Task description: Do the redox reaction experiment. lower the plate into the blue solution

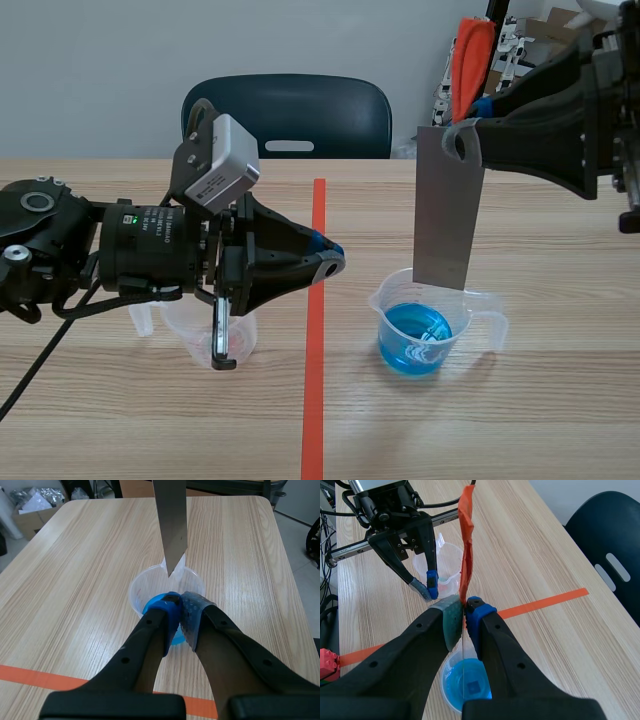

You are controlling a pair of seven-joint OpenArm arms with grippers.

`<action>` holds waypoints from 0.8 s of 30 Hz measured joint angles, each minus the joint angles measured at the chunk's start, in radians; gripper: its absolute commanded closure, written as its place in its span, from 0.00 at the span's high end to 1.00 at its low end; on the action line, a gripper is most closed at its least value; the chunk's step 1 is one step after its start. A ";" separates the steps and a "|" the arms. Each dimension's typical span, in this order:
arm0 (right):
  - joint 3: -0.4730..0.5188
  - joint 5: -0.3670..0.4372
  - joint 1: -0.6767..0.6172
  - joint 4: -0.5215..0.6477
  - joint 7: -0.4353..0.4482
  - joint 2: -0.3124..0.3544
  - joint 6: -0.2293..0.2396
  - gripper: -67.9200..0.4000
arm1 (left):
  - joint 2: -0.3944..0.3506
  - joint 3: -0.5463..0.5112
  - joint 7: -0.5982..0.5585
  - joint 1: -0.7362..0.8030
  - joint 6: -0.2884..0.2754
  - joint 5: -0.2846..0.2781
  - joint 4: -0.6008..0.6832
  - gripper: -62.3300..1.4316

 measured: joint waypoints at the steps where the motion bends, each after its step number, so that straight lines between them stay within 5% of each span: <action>1: 0.000 0.000 0.000 0.000 0.000 0.000 0.000 0.01 | 0.000 0.000 0.000 0.000 0.000 0.000 0.000 0.07; 24: 0.000 -0.010 0.000 0.000 0.000 0.000 0.000 0.01 | 0.000 0.000 0.000 0.000 0.000 0.000 0.000 0.07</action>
